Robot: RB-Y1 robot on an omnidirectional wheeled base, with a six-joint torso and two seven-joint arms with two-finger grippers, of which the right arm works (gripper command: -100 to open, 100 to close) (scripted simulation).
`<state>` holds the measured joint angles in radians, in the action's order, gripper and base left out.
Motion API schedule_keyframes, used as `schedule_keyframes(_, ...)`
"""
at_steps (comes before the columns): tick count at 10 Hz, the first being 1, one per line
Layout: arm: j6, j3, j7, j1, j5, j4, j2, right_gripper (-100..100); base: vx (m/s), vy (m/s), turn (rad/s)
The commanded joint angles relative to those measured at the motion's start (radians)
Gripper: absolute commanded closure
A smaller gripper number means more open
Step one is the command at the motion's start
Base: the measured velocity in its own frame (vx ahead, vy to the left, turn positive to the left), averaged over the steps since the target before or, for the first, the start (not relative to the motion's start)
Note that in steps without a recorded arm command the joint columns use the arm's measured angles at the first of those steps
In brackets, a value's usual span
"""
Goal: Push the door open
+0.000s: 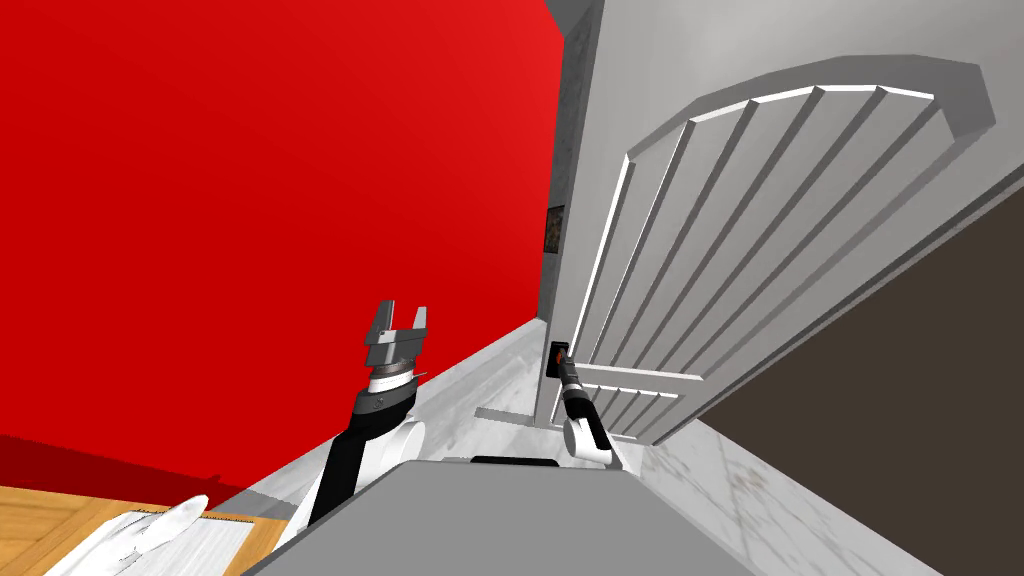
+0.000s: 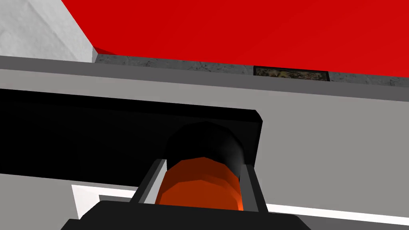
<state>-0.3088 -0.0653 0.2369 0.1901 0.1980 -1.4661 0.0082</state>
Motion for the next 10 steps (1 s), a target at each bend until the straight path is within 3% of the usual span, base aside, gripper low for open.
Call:
schedule_keyframes(1, 0.003, -0.001, 0.000, 0.004, 0.000, 0.003, 0.000, 100, -0.038, 0.000, 0.002)
schedule_keyframes(4, 0.003, -0.001, 0.000, 0.004, 0.000, 0.003, 0.000, 100, -0.016, 0.001, -0.003)
schedule_keyframes(5, 0.008, 0.016, 0.002, 0.006, 0.005, 0.004, -0.019, 100, 0.097, 0.070, -0.058)
schedule_keyframes(8, 0.013, 0.046, 0.005, 0.005, 0.015, 0.000, -0.032, 100, 0.182, 0.094, -0.072)
schedule_keyframes(10, 0.016, 0.068, 0.007, 0.004, 0.022, -0.003, -0.030, 100, 0.227, 0.077, -0.077)
